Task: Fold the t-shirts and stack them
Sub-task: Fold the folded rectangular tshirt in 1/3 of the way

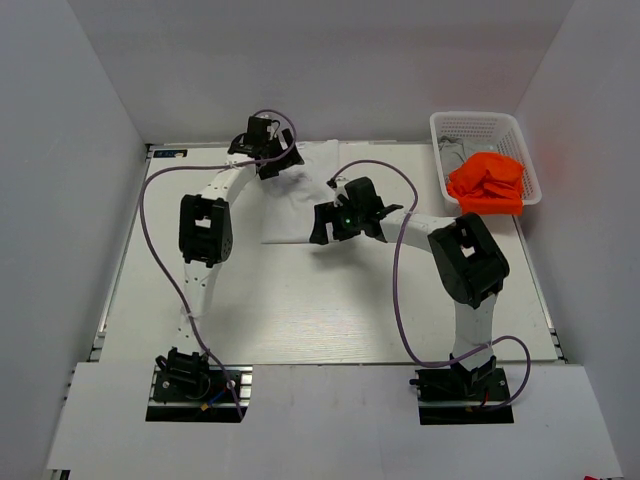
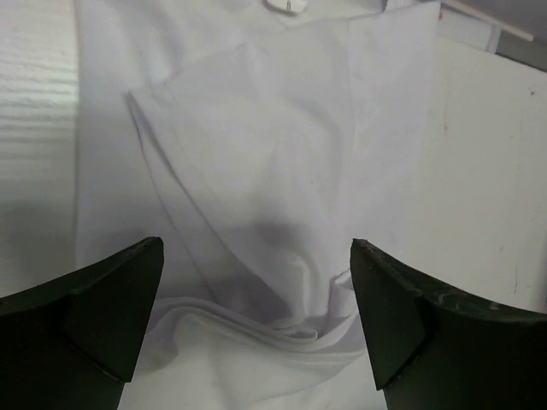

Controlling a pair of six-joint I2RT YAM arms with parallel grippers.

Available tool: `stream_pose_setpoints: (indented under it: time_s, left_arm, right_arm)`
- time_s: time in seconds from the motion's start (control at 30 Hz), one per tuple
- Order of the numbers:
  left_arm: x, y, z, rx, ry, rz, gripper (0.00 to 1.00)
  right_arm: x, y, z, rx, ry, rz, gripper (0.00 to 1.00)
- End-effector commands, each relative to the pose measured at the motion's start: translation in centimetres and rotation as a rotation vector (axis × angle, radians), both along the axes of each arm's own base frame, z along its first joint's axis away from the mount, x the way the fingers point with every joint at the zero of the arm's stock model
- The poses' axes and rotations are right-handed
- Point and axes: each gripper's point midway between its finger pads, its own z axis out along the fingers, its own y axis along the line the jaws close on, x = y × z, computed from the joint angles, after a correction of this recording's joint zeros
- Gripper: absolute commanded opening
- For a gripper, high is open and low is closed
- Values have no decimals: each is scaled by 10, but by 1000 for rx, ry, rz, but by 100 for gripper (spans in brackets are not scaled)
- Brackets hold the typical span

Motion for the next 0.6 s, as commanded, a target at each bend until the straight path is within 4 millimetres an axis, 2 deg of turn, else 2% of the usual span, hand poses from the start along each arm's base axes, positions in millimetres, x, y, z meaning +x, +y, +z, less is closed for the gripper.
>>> stream_pose_setpoints:
  time_s: [0.0, 0.07, 0.1, 0.13, 0.17, 0.2, 0.23, 0.27, 0.3, 0.33, 0.37, 0.4, 0.43, 0.47, 0.5, 0.53, 0.57]
  left_arm:
    - [14, 6, 67, 16, -169, -4, 100]
    - [10, 9, 79, 27, -190, -4, 100]
    - [5, 15, 77, 48, -171, 16, 100]
    - [-1, 18, 93, 59, -187, 16, 100]
    - [-6, 22, 98, 69, -181, 26, 100]
    - [-17, 27, 92, 88, -143, 34, 100]
    - [-22, 35, 96, 117, -140, 52, 100]
    - [-32, 41, 124, 123, -174, 73, 100]
    - [-50, 43, 108, 153, -128, 78, 100]
    - [-59, 55, 110, 189, -127, 117, 100]
    - [-69, 62, 111, 207, -121, 134, 100]
    - [-91, 65, 111, 210, -100, 146, 100]
    - [-100, 65, 110, 197, -93, 143, 100]
    - [-119, 67, 89, 204, -36, 123, 100]
    - [-131, 62, 85, 179, -16, 90, 100]
    - [-140, 63, 93, 168, -30, 84, 100]
    - [-157, 67, 74, 178, 33, 88, 100]
  right_arm:
    - [6, -7, 18, -2, -64, -15, 90]
    - [5, -5, 20, 0, -69, -12, 90]
    - [7, -6, 26, 6, -80, -16, 90]
    - [5, -4, 29, 11, -86, -9, 90]
    - [6, -4, 33, 15, -95, -9, 90]
    - [9, -4, 40, 27, -114, -14, 90]
    - [8, -4, 47, 36, -125, -17, 90]
    - [9, -5, 57, 48, -147, -20, 90]
    - [11, -6, 60, 53, -162, -32, 90]
    - [11, -7, 70, 75, -165, -53, 90]
    - [10, -8, 71, 77, -164, -58, 90]
    - [10, -11, 69, 65, -160, -73, 90]
    - [9, -13, 69, 56, -156, -89, 90]
    - [14, -22, 71, 28, -166, -136, 90]
    - [12, -27, 65, 3, -156, -148, 90]
    - [14, -33, 67, -6, -155, -177, 90]
    - [14, -39, 61, -37, -146, -204, 90]
